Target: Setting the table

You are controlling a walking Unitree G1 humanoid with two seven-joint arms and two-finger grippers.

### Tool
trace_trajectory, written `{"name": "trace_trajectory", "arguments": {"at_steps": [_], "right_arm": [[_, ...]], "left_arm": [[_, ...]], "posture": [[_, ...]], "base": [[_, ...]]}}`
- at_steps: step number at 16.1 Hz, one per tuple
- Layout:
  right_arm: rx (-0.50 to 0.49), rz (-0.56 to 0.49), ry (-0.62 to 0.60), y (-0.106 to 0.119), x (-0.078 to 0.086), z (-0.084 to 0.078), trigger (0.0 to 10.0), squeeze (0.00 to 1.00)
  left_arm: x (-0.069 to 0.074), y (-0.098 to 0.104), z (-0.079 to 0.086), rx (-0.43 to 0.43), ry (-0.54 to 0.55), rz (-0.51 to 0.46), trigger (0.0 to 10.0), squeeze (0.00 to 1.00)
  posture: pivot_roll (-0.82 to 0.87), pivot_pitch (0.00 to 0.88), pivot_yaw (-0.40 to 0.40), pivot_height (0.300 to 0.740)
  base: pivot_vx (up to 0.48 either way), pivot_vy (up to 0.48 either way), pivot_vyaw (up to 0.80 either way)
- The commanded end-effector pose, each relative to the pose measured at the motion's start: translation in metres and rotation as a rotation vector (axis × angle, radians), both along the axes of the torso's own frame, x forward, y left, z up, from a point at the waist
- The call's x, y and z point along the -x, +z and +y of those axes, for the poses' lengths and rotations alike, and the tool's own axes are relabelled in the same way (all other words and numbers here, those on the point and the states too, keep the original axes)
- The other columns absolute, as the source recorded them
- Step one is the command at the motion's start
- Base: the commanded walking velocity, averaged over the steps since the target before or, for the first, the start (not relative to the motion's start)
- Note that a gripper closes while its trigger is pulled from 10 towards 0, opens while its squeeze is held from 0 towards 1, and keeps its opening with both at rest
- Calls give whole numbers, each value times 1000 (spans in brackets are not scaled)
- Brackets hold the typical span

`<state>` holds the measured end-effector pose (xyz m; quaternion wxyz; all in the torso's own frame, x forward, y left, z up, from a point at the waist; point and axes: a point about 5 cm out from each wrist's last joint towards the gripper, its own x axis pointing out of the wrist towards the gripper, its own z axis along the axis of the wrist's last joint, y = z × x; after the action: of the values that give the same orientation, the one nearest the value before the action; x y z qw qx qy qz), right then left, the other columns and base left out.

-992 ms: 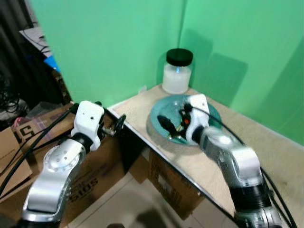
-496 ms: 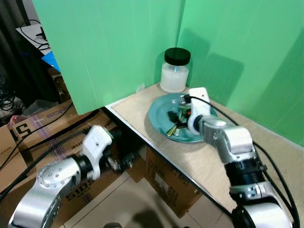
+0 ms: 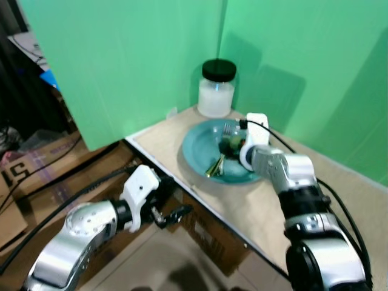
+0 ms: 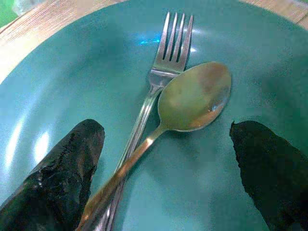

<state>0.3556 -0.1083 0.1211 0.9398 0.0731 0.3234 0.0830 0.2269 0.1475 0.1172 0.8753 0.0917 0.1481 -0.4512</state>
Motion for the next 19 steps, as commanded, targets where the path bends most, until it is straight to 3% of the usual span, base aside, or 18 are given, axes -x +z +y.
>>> {"name": "trace_trajectory", "arguments": {"at_steps": [1, 2, 3, 4, 5, 6, 7, 10, 11, 19], "right_arm": [[-19, -10, -12, 4, -3, 0, 7294, 0], [5, 3, -7, 2, -4, 1, 7961, 0], [22, 16, -5, 0, -4, 1, 7843, 0], [45, 53, -6, -4, -4, 0, 8588, 0], [51, 62, -4, -5, -4, -1, 8588, 0], [65, 82, 0, -7, -4, -1, 6627, 0], [71, 89, -1, -7, -4, -2, 6118, 0], [71, 91, 0, -5, -6, -2, 2980, 0], [70, 95, 2, -5, -6, -3, 39, 0], [78, 120, 84, -7, -2, 2, 0, 0]], "left_arm": [[-1, -1, 0, -14, 4, -6, 10000, 0], [0, -1, 0, -14, 9, -9, 10000, 0], [-1, -1, 0, -15, 10, -12, 10000, 0], [-1, -2, 1, -19, 15, -15, 10000, 0], [-1, -2, 1, -21, 16, -15, 10000, 0], [0, -2, 3, -26, 18, -17, 10000, 0], [0, -2, 3, -29, 19, -18, 10000, 0], [0, -1, 7, -39, 29, -26, 10000, 0], [1, -1, 9, -42, 32, -27, 10000, 0], [1, -2, 13, -57, 33, -23, 10000, 0]], "posture": [[112, 0, -29, 740], [116, 0, -34, 740], [116, 0, -36, 740], [118, 0, -41, 740], [118, 0, -41, 740], [118, 0, -43, 740], [119, 0, -44, 740], [120, 0, -42, 740], [119, 0, -42, 740], [118, 0, -35, 740]], "base": [[0, 0, 0], [0, 0, 0], [0, 0, 0], [0, 0, 0], [0, 0, 0], [0, 0, 0], [0, 0, 0], [0, 0, 0], [0, 0, 0], [0, 0, 0]]}}
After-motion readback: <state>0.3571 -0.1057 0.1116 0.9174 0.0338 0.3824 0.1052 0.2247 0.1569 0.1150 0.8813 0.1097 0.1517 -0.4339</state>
